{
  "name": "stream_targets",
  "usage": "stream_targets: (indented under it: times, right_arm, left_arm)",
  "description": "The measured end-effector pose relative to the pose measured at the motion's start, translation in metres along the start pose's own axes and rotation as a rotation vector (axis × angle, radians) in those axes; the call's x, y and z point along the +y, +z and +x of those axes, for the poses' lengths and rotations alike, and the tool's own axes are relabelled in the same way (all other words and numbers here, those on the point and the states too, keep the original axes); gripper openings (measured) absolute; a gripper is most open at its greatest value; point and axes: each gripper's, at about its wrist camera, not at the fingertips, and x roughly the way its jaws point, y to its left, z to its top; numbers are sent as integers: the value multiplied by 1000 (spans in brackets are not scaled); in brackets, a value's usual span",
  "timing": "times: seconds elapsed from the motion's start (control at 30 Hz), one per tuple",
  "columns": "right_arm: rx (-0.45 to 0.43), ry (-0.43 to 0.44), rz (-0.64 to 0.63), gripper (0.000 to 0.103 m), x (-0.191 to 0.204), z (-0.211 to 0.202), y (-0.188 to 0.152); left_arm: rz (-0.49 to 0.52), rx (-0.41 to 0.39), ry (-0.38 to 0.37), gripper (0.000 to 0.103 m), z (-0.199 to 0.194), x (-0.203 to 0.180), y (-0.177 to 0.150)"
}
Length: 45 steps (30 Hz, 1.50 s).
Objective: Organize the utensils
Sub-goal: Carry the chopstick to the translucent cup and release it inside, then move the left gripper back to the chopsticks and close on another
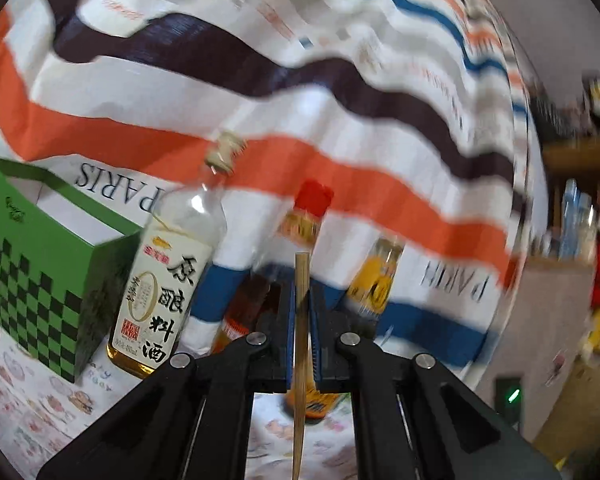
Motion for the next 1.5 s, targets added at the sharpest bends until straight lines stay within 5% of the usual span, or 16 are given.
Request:
stream_targets:
  times: [0.2, 0.33, 0.47, 0.6, 0.63, 0.7, 1.07, 1.27, 1.5]
  right_arm:
    - [90, -39, 24, 2, -9, 15, -2]
    - [160, 9, 24, 2, -8, 22, -6]
    - [187, 22, 20, 4, -7, 25, -7]
    - [183, -8, 28, 5, -4, 20, -8]
    - [166, 10, 18, 7, 0, 13, -8]
    - [131, 44, -2, 27, 7, 0, -6]
    - [62, 196, -160, 31, 58, -50, -17]
    - [35, 246, -223, 43, 79, -78, -40]
    - [104, 236, -214, 46, 76, -73, -84]
  left_arm:
    - [37, 124, 20, 6, 28, -5, -33]
    - [36, 261, 35, 6, 48, -3, -49]
    - [64, 366, -13, 6, 58, -2, -61]
    - [67, 381, 12, 6, 50, -5, -54]
    - [69, 371, -3, 6, 45, -6, -49]
    - [104, 342, 18, 8, 34, -10, -33]
    - [320, 300, 146, 48, -38, -21, 16]
    - [349, 275, 234, 79, -90, -9, 20]
    - [397, 224, 317, 102, -132, 5, 1]
